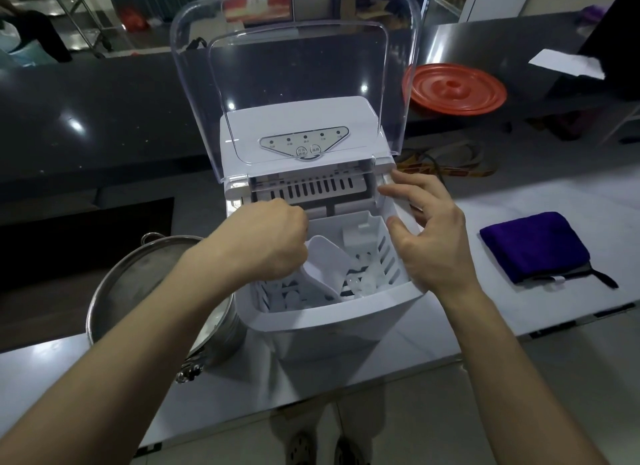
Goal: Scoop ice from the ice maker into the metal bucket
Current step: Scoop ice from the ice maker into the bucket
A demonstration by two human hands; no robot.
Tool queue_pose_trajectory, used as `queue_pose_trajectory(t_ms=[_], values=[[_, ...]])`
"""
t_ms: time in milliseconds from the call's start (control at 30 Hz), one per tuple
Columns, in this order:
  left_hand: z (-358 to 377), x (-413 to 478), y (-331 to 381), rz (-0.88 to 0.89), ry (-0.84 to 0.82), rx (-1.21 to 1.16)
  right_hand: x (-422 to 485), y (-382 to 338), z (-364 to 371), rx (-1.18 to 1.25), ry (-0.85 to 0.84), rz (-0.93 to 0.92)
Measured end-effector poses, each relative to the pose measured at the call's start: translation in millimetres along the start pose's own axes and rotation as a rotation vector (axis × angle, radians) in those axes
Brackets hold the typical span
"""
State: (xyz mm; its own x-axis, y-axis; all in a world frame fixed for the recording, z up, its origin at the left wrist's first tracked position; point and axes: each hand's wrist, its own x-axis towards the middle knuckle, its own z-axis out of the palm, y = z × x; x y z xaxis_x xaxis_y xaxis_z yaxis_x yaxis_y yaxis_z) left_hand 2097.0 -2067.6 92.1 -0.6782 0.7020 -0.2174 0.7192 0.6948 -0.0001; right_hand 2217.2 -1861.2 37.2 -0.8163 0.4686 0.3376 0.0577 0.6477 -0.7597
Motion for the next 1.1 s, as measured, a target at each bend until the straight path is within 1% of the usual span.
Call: queue_pose_trajectory(t_ms=[233,400,500,633,700,767,900,1100], values=[[-1,0,1,-0.037,0.024,-0.058,0,-1,-1,0.008,-0.006,-0.001],[10,9,7,-0.006,-0.031,-0.114,0,-1,-1,-0.002,-0.004,-0.005],[15,10,10,0.019,-0.042,-0.095,0,-2,0,-0.004,0.0,-0.001],[11,8,10,0.057,-0.028,-0.012,1,-2,0,0.0,0.001,0.003],[10,8,9,0.084,-0.031,-0.018,0,-2,1,0.0,0.005,0.003],[13,10,11,0.096,-0.047,-0.053,0,-2,1,0.002,0.007,0.003],[18,14,17,0.05,-0.085,-0.106,0,-3,0,0.002,0.006,0.002],[18,15,18,0.078,-0.233,-0.144,-1,-4,-1,0.015,0.001,0.009]])
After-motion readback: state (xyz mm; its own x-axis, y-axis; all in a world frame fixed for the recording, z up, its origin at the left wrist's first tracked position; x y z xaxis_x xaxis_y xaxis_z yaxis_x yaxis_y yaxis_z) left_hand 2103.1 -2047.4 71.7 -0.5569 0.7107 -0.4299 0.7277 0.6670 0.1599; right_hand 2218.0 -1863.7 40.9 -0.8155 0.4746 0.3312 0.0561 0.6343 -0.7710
